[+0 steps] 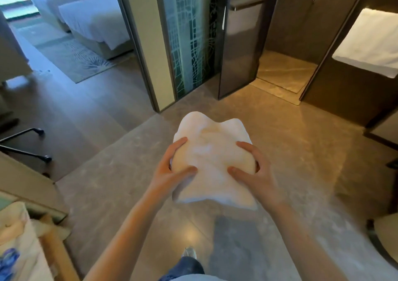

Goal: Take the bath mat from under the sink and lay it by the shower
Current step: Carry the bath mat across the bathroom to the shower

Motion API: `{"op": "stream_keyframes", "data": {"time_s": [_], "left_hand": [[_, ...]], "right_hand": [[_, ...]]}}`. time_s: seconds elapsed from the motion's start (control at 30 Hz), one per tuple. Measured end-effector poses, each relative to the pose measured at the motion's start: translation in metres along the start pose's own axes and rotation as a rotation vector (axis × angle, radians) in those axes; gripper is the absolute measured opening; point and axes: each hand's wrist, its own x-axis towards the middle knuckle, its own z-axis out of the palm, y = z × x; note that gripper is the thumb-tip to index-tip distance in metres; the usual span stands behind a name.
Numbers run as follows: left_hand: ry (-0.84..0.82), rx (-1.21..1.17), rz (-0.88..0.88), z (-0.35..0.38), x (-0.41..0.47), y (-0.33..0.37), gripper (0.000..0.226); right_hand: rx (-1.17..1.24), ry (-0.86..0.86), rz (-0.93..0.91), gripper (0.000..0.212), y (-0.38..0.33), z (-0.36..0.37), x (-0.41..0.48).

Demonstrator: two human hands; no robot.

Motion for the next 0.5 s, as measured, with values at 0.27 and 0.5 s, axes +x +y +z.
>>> {"op": "stream_keyframes", "data": {"time_s": [0.27, 0.5], "left_hand": [[-0.167, 0.17, 0.017, -0.06, 0.142, 0.031, 0.069], [-0.265, 0.129, 0.006, -0.029, 0.258, 0.027, 0.069]], "right_hand": [[0.005, 0.112, 0.056, 0.062, -0.012, 0.05, 0.1], [0.002, 0.203, 0.114, 0.06, 0.002, 0.025, 0.196]]}}
